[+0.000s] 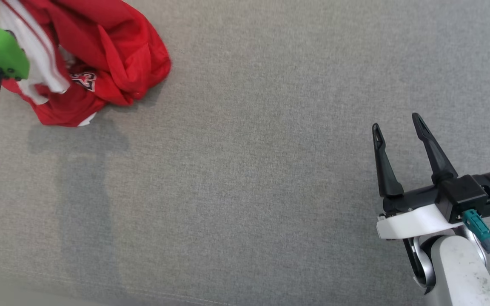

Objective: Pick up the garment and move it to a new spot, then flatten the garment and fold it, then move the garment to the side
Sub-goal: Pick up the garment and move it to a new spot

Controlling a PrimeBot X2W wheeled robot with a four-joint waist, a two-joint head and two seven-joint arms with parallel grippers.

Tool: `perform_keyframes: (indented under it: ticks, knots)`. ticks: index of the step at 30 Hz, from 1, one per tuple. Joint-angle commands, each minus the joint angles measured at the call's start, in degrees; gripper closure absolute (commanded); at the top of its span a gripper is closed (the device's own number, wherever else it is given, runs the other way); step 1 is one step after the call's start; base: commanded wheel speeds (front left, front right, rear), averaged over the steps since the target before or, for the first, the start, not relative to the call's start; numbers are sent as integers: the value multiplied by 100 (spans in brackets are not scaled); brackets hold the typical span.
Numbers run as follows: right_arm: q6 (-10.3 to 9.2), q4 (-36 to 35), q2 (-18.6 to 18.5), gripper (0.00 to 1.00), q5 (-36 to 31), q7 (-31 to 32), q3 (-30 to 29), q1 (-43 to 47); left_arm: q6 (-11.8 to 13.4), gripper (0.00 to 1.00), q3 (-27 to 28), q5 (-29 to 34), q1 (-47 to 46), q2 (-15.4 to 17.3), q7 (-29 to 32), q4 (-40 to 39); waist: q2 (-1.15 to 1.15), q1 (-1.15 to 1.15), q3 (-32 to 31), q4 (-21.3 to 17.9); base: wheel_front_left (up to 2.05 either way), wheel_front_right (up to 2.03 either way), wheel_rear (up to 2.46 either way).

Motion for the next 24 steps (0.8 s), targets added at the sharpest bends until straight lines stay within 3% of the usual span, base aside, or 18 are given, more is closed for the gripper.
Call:
perform_keyframes:
  ticks: [1, 14, 20, 24]
  knots:
    - [-8, 36, -5, 0, 72, -18, -8, 92, 8, 100, -70, -24, -60, 26, -35, -130, 0, 0, -488, 79, 0, 0, 0]
    - [-8, 159, -6, 0, 518, -17, 51, 348, 114, 100, -668, -303, 384, -89, 786, -2477, 0, 0, -1292, -45, 0, 0, 0]
    - [-8, 117, -7, 0, 576, -17, -12, 287, 449, 100, -909, -544, 992, -261, 1506, -3966, 0, 0, -1369, -506, 0, 0, 0]
    - [-8, 97, -6, 0, 600, -18, -46, 217, 604, 100, -1096, -633, 1347, -383, 1748, -4473, 0, 0, -1316, -898, 0, 0, 0]
